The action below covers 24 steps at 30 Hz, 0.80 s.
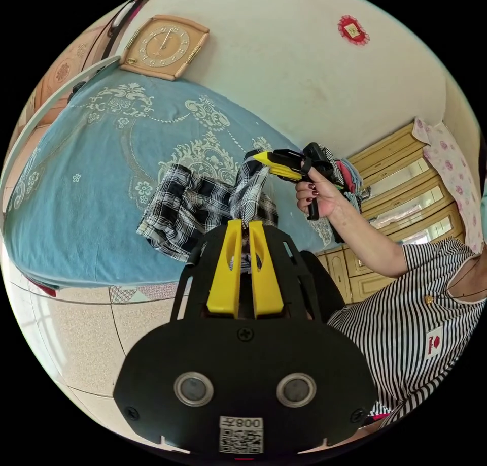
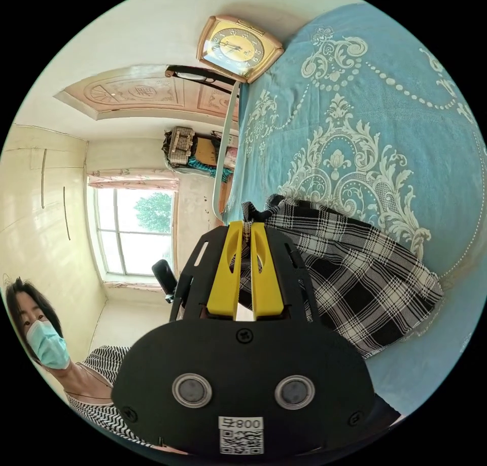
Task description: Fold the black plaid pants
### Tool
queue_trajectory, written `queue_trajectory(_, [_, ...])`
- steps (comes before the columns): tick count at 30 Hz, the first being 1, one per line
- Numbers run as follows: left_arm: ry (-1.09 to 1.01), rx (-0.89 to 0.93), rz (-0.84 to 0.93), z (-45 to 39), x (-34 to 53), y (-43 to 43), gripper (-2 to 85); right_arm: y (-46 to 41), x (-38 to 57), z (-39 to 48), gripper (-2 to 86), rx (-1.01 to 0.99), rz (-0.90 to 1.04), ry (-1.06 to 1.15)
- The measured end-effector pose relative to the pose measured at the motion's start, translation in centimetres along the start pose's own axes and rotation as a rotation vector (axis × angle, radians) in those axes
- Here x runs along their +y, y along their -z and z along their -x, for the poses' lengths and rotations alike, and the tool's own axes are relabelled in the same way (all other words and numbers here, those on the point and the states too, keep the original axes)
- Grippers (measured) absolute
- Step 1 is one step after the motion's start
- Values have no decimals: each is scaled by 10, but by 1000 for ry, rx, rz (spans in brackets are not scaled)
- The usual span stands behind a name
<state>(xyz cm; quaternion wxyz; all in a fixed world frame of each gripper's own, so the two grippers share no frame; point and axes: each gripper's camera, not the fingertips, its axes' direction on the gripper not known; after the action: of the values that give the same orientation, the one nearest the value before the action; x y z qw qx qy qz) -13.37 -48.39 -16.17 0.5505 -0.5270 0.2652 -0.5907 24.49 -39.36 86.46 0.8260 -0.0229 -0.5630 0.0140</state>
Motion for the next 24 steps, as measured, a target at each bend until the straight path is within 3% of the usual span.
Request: queue_trajectory(24, [315,-65,-55,103,-3,60,25,-79,-81,95,22,0,109,-25])
